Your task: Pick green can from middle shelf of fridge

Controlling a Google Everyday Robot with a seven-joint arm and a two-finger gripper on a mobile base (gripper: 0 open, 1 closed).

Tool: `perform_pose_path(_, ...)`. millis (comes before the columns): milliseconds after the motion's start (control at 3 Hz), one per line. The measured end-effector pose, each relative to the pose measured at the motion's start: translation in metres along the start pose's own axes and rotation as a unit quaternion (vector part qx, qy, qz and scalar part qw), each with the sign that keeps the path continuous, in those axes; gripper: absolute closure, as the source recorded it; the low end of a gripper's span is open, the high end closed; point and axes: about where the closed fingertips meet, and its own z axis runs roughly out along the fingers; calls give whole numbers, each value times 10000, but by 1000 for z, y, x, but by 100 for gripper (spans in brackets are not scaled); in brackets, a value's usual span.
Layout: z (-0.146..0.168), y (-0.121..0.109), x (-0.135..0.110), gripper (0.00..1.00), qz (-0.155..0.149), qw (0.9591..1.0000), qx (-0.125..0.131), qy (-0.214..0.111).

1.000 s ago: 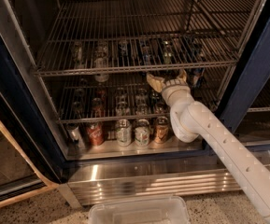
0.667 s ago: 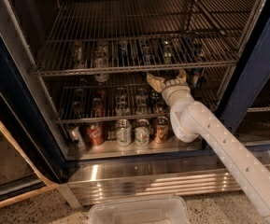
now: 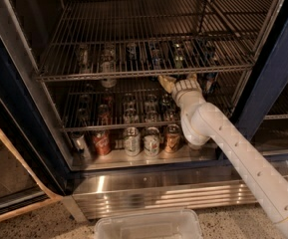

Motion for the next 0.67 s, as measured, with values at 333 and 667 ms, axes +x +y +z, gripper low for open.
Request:
perform_pose_path(333,14,-8,-5,31,-92,9999,53,-40)
perform_pose_path(667,26,-16,-6,32,-185,9997,133,-32)
